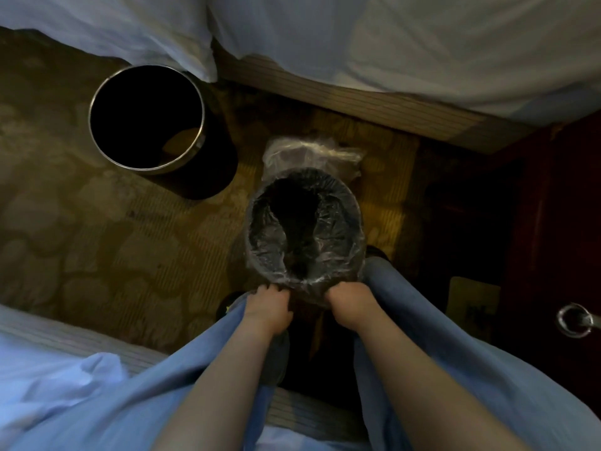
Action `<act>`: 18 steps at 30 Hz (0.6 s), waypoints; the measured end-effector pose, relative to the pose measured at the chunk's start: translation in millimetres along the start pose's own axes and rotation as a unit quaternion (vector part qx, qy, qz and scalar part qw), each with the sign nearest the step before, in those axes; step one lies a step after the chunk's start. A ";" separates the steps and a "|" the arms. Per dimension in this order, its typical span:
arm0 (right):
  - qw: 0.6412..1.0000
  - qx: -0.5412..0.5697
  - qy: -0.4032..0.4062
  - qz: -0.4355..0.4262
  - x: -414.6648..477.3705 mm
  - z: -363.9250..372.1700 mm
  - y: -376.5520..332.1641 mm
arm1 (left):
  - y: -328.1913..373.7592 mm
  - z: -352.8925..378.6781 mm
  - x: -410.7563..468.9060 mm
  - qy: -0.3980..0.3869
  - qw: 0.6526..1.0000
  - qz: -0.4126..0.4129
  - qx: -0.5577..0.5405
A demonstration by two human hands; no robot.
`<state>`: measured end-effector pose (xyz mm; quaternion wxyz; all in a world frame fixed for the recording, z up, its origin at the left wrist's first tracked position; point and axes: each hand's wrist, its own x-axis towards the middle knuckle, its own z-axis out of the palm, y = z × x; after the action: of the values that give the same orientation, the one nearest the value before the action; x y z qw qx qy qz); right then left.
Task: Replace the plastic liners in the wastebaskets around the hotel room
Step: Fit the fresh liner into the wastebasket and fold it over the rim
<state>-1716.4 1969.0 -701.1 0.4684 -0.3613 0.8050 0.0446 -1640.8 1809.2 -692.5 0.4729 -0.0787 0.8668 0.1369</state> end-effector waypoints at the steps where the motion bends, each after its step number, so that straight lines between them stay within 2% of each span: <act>1: 0.999 0.001 -0.031 0.018 4.5 1.3 3.3 | -0.6 -1.8 1.5 -0.032 0.999 -0.005 -0.023; 4: 0.992 0.058 -0.100 0.056 9.1 -1.8 9.4 | -3.1 -13.6 1.3 -0.071 0.995 -0.017 -0.071; 6: 0.988 0.093 -0.098 0.070 5.7 -8.3 8.3 | -4.8 -25.7 -4.4 -0.047 0.996 -0.018 -0.069; 8: 0.991 0.108 -0.055 0.062 -2.4 -19.3 4.3 | -3.7 -38.3 -14.4 0.016 0.997 -0.007 -0.071; 11: 0.992 0.117 0.033 0.041 -20.2 -43.0 -4.2 | 4.0 -51.9 -28.3 0.177 0.983 0.041 -0.028; 13: 0.980 0.110 0.162 0.031 -28.5 -55.1 -8.8 | 8.2 -56.3 -29.0 0.257 0.962 0.096 0.015; 15: 0.938 0.113 0.326 0.021 -30.2 -61.5 -7.1 | 9.6 -58.3 -21.8 0.249 0.959 0.115 0.066; 16: 0.925 0.100 0.368 0.010 -28.5 -62.8 -2.4 | 10.0 -59.7 -16.8 0.219 0.965 0.112 0.087; 17: 0.933 0.068 0.353 -0.004 -25.5 -62.2 4.3 | 9.9 -61.6 -12.0 0.183 0.971 0.105 0.109; 18: 0.955 0.030 0.294 -0.022 -21.6 -59.1 10.7 | 9.0 -62.8 -6.4 0.147 0.975 0.099 0.132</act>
<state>-1759.3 1964.3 -654.1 0.2224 -0.3614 0.9001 -0.0984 -1689.9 1798.1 -653.2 0.3305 0.0515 0.9408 0.0550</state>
